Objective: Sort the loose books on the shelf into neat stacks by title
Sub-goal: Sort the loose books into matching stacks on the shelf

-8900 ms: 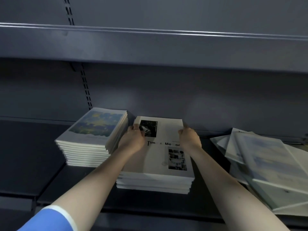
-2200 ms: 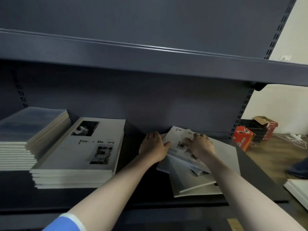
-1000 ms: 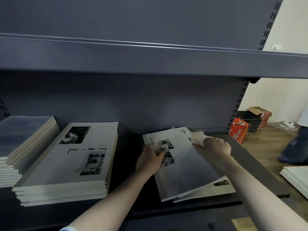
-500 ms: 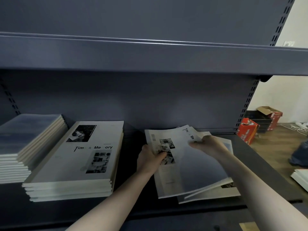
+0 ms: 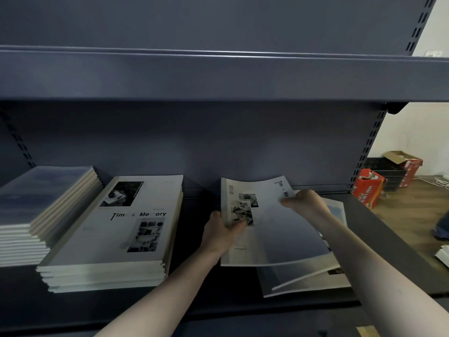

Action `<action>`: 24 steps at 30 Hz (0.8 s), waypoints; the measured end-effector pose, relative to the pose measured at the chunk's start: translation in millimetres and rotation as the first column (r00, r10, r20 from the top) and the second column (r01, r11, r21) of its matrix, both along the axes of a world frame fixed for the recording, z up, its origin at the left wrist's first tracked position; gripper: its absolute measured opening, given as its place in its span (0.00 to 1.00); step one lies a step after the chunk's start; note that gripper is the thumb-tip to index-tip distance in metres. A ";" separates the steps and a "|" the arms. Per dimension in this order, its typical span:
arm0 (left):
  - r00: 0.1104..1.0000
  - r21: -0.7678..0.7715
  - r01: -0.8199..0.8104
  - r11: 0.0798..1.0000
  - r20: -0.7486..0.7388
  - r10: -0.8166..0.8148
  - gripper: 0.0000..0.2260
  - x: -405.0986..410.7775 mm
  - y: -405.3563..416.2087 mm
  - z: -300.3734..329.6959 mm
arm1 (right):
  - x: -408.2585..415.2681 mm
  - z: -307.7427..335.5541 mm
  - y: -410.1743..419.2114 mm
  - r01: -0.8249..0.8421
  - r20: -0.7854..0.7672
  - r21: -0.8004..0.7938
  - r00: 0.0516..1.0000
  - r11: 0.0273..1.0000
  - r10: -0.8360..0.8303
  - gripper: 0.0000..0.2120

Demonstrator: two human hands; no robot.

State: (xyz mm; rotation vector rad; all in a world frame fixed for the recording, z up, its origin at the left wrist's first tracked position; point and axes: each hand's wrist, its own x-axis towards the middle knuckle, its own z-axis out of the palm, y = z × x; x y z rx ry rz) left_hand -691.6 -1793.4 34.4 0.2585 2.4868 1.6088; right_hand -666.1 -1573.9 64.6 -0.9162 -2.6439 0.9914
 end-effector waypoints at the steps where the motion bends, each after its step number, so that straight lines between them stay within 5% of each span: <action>1: 1.000 -0.001 0.003 1.000 -0.004 -0.003 0.20 -0.1 -0.4 0.3 | -0.8 1.8 -1.7 -0.003 0.005 -0.006 1.000 1.000 0.003 0.16; 5: 1.000 -0.028 0.005 1.000 -0.022 -0.005 0.21 -1.2 -2.6 3.3 | -6.6 -1.5 -1.4 -0.014 -0.013 -0.051 1.000 0.999 0.013 0.25; 13: 0.989 -0.048 -0.008 0.999 -0.147 0.001 0.21 -7.1 -16.6 36.1 | 3.8 16.8 -24.6 -0.077 -0.219 -0.083 0.974 0.994 0.057 0.09; 21: 0.974 -0.064 0.015 0.998 -0.223 -0.029 0.20 -7.9 -71.0 75.4 | -9.0 43.8 -67.8 -0.093 -0.308 -0.090 0.950 0.992 0.061 0.16; 24: 0.977 -0.053 -0.008 0.999 -0.215 -0.004 0.19 -11.5 -100.7 80.5 | -16.8 50.2 -95.2 -0.165 -0.312 -0.070 0.940 0.984 0.135 0.12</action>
